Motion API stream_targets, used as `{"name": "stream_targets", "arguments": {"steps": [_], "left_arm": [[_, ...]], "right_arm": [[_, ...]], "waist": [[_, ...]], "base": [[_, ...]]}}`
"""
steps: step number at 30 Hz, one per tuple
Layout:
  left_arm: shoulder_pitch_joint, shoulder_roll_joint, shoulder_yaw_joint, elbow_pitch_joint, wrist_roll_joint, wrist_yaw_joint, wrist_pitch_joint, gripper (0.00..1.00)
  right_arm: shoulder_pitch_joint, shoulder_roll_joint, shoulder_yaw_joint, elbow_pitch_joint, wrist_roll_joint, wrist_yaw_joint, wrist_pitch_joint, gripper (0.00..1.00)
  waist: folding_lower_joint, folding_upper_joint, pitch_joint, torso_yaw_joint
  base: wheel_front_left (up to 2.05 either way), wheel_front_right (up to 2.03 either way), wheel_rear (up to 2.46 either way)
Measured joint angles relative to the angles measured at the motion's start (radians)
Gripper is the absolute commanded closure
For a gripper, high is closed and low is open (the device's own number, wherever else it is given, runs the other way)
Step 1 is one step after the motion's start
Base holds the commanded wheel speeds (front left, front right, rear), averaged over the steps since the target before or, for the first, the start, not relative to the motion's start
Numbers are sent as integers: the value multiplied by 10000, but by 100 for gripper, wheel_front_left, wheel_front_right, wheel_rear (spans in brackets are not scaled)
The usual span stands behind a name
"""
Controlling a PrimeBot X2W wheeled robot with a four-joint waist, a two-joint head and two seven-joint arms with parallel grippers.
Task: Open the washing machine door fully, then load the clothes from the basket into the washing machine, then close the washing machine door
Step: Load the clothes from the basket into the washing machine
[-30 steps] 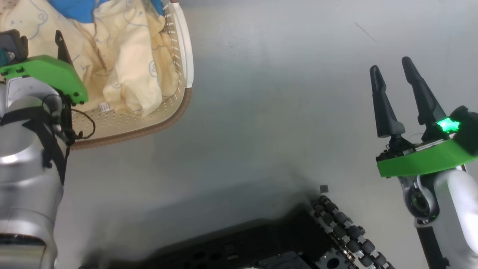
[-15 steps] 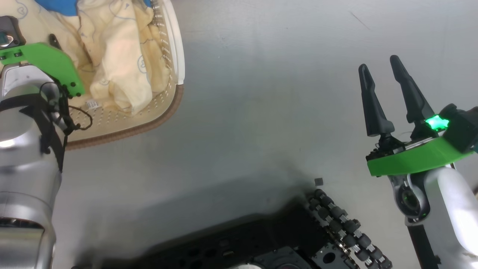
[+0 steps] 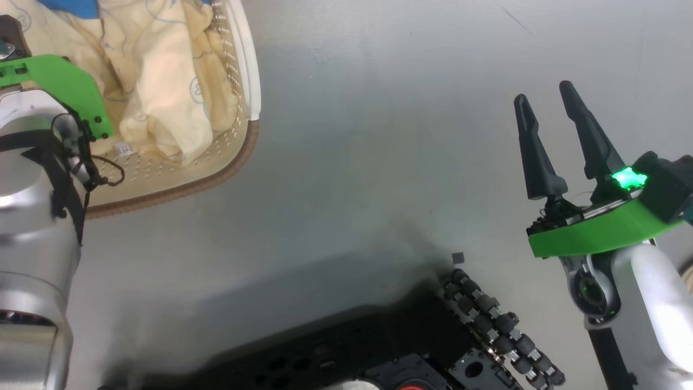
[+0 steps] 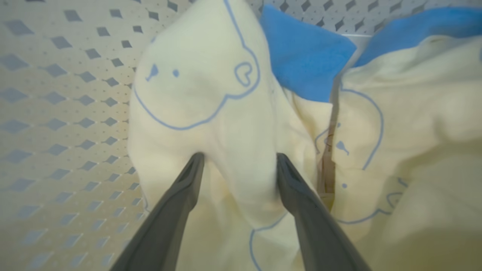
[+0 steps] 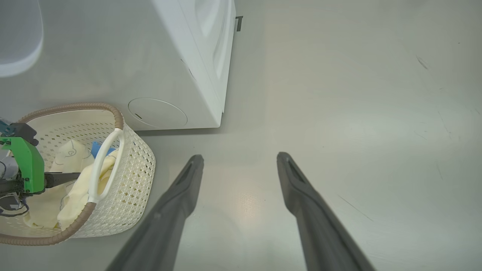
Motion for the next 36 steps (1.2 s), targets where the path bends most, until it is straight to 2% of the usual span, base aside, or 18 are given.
{"name": "stream_targets", "arguments": {"steps": [7,8,9,11,21,27,29,36], "left_arm": [[0,102,-13,19,-10,161,75,0],[0,107,-2,19,-50,161,71,2],[2,119,-6,25,-59,161,71,45],[7,163,-2,36,-63,159,23,100],[243,272,94,58,-462,-203,-1106,100],[542,48,33,-29,-508,-587,-2056,100],[700,23,36,-77,-619,-848,-2366,100],[1413,-238,23,-499,-752,-1166,-2920,100]], "right_arm": [[182,0,-50,-136,0,0,0,0],[221,0,-61,-161,0,0,0,0],[241,0,-65,-169,0,0,0,0],[270,0,-113,-263,0,0,0,0],[176,-4,-343,-483,0,0,0,0],[-14,-59,-378,-407,-2,0,0,0],[-14,-100,-374,-360,-2,0,-2,0],[-3,-293,-401,-215,-2,0,-2,0]], "waist": [[0,0,66,24],[0,0,73,31],[0,0,71,31],[0,0,61,30],[0,0,-142,-49],[0,0,-822,134],[0,0,-1066,205],[0,0,-2001,483]], "base": [[0,0,0],[0,0,0],[0,0,0],[0,0,0],[0,0,0],[0,0,0],[0,0,0],[0,0,0]]}}
